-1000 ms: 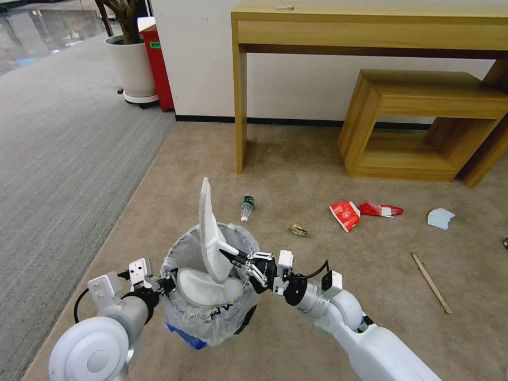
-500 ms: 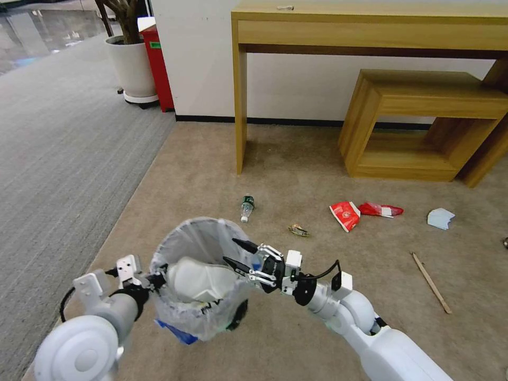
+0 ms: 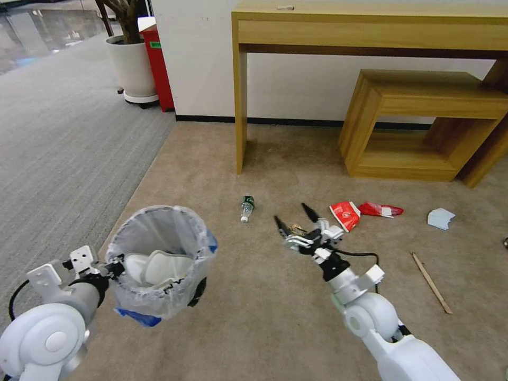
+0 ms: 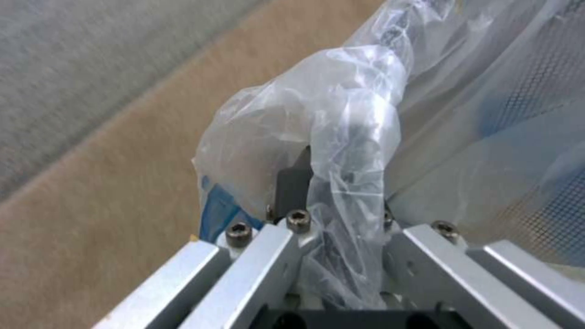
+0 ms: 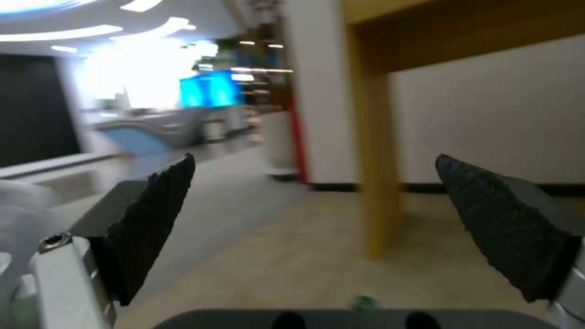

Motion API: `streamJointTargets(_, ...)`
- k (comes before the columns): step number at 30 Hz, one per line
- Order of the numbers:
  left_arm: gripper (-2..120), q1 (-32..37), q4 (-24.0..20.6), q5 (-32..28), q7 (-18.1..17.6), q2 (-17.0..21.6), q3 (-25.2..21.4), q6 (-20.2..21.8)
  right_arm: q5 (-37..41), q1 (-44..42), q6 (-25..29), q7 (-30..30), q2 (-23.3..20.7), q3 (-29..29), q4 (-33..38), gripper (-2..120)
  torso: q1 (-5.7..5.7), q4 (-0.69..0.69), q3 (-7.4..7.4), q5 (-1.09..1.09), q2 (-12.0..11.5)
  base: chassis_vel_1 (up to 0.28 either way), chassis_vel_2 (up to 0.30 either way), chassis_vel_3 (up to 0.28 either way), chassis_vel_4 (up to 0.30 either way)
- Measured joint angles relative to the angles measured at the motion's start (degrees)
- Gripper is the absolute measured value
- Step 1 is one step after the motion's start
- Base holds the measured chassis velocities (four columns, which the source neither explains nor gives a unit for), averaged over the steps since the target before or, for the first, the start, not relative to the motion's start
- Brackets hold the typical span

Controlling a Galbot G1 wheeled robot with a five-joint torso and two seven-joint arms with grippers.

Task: Pick up the trash bin and place the garbage on the floor into it.

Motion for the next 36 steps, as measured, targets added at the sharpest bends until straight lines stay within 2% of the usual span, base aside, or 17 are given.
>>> streamJointTargets(1, 0, -0.4, 0.1, -0.4, -0.1, -0.1, -1.4, 0.0, -1.0, -0.5, -0.1, 2.9, 0.4, 1.1, -0.4, 100, 0.0, -0.01, 0.0, 0.01, 0.0, 0.0, 0.0, 0.0, 0.0)
streamJointTargets(2, 0, -0.4, 0.1, -0.4, -0.1, -0.1, -1.4, 0.0, -1.0, -0.5, -0.1, 2.9, 0.4, 1.1, -0.4, 100, 0.0, -0.01, 0.0, 0.01, 0.0, 0.0, 0.0, 0.0, 0.0)
streamJointTargets(4, 0, -0.6, 0.8, -1.2, -0.1, 0.5, -3.4, 0.0, -1.3, -0.9, -0.1, 6.6, 0.7, 2.4, -1.4, 100, 0.0, 0.0, 0.0, 0.0, 0.0, 0.0, 0.0, 0.0, 0.0)
streamJointTargets(6, 0, -0.5, 1.2, -1.7, 0.0, 0.9, -4.6, 0.0, -1.0, -0.9, 0.2, 7.2, 0.8, 2.7, -2.0, 100, 0.0, 0.0, 0.0, 0.01, 0.0, 0.0, 0.0, 0.0, 0.0)
streamJointTargets(19, 0, 0.4, 1.4, -6.1, -0.5, 1.6, -8.6, 0.0, 0.0, -0.2, 1.5, 5.3, 3.1, 0.1, -2.8, 100, 0.0, 0.01, -0.01, 0.01, 0.0, -0.025, 0.017, 0.026, -0.021)
streamJointTargets(36, 0, 0.2, 1.9, -6.2, 0.2, 1.3, -7.5, 0.0, 0.0, -0.5, 2.4, 4.3, 3.0, 0.7, -3.4, 100, 0.0, -0.01, 0.0, 0.02, 0.0, -0.229, 0.224, 0.22, -0.218)
